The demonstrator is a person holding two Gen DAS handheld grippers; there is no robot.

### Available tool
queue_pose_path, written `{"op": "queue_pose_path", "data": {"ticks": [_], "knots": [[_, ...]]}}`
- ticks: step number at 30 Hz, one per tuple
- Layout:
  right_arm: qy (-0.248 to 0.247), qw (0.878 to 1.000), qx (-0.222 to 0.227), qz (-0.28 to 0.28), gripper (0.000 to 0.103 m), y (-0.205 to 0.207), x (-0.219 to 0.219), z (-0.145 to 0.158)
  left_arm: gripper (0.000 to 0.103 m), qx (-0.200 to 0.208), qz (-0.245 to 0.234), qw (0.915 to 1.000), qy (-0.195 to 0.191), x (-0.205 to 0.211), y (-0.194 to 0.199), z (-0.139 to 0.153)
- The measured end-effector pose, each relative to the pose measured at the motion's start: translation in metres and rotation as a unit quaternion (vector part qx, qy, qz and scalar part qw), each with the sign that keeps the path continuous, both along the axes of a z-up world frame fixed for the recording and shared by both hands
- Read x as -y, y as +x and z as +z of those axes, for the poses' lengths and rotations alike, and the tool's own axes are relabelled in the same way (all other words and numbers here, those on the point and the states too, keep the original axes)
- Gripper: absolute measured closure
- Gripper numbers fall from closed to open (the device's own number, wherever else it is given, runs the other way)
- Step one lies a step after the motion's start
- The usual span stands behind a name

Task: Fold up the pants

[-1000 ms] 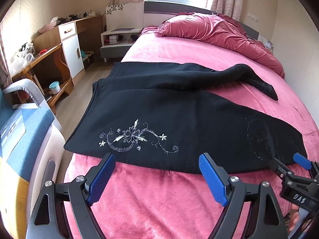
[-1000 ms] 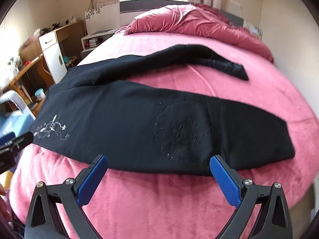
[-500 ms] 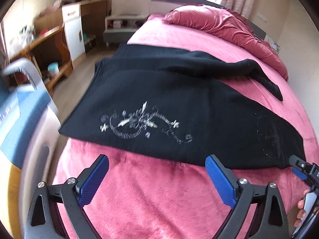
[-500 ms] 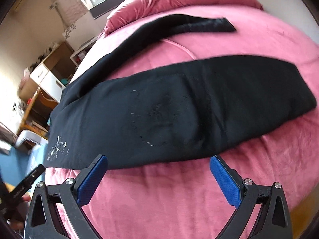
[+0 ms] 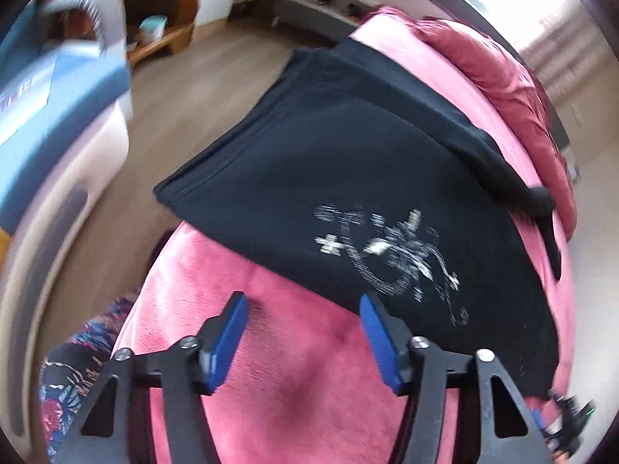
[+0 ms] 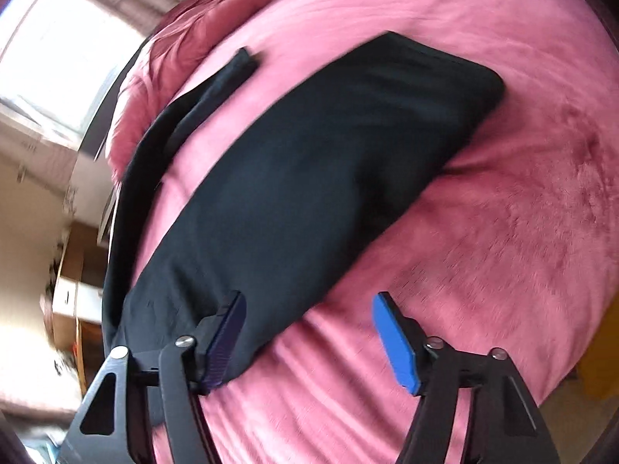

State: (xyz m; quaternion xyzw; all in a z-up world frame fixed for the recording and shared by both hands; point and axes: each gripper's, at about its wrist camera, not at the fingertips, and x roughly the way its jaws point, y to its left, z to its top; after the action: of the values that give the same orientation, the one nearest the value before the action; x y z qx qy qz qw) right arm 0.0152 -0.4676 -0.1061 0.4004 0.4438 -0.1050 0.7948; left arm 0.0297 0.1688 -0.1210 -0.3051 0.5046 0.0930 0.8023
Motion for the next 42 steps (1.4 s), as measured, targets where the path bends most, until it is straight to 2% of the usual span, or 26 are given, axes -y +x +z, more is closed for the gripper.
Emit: {"op": "queue_pose_path", "data": {"ticks": [4, 7, 11, 13, 15, 16, 19, 21, 25, 31, 36, 42], "knots": [[0.011, 1.0, 0.001, -0.028, 0.051, 0.015, 0.016, -0.013, 0.051, 0.014, 0.021, 0.9992, -0.032, -0.018, 0.003, -0.004], [0.004, 1.0, 0.002, -0.03, 0.055, 0.028, 0.022, -0.014, 0.057, 0.023, 0.039, 0.998, -0.044, -0.028, 0.006, -0.002], [-0.012, 1.0, -0.002, -0.024, 0.062, 0.048, 0.029, -0.015, 0.06, 0.027, 0.057, 0.9967, -0.051, -0.037, 0.013, -0.001], [-0.017, 1.0, -0.003, -0.022, 0.068, 0.055, 0.032, -0.015, 0.064, 0.026, 0.057, 0.9971, -0.043, -0.036, 0.015, 0.002], [-0.022, 1.0, -0.007, -0.018, 0.068, 0.057, 0.035, -0.016, 0.067, 0.025, 0.058, 0.9973, -0.037, -0.037, 0.02, 0.003], [-0.024, 1.0, -0.009, -0.016, 0.07, 0.058, 0.036, -0.016, 0.07, 0.022, 0.056, 0.9978, -0.03, -0.036, 0.022, 0.003], [-0.033, 0.999, -0.014, -0.01, 0.078, 0.054, 0.037, -0.013, 0.091, 0.008, 0.054, 0.9985, -0.008, -0.034, 0.023, 0.005], [-0.042, 0.999, -0.014, -0.005, 0.084, 0.055, 0.036, -0.009, 0.095, 0.015, 0.057, 0.9983, -0.002, -0.034, 0.021, 0.011], [-0.057, 0.998, -0.003, 0.0, 0.087, 0.053, 0.035, 0.005, 0.096, 0.037, 0.045, 0.9981, 0.02, -0.028, 0.011, 0.032], [-0.073, 0.997, 0.019, -0.002, 0.088, 0.039, 0.038, 0.027, 0.096, 0.058, 0.037, 0.9974, 0.02, -0.026, -0.012, 0.056], [-0.079, 0.997, 0.015, -0.012, 0.088, 0.016, 0.044, 0.03, 0.096, 0.055, 0.023, 0.9979, 0.025, -0.021, -0.037, 0.061], [-0.081, 0.996, -0.004, -0.031, 0.088, -0.02, 0.057, 0.025, 0.096, 0.03, 0.003, 0.9992, 0.025, -0.012, -0.065, 0.056]]}}
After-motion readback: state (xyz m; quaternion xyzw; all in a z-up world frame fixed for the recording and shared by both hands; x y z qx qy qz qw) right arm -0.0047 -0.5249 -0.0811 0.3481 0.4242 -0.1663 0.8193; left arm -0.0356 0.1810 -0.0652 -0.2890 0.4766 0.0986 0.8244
